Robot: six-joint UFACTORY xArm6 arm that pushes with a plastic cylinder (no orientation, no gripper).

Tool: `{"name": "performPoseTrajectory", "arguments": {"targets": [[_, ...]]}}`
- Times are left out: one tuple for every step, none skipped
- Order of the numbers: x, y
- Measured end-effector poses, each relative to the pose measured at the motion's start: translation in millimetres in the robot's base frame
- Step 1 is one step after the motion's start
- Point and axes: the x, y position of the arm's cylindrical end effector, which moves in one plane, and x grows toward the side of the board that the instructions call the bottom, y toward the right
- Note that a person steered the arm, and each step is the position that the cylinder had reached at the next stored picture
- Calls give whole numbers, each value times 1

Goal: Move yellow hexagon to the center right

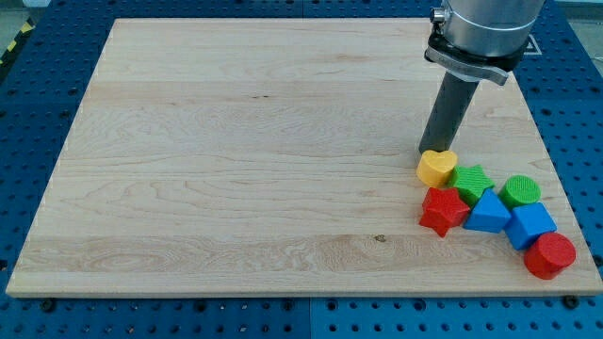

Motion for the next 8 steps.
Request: {"name": "performPoseTrajectory", "arguments": {"targets": [[-52,-28],[-122,-60],[-197,-64],[-248,-28],[-257,39],[-257,68],[-264,93],[-265,91]]}}
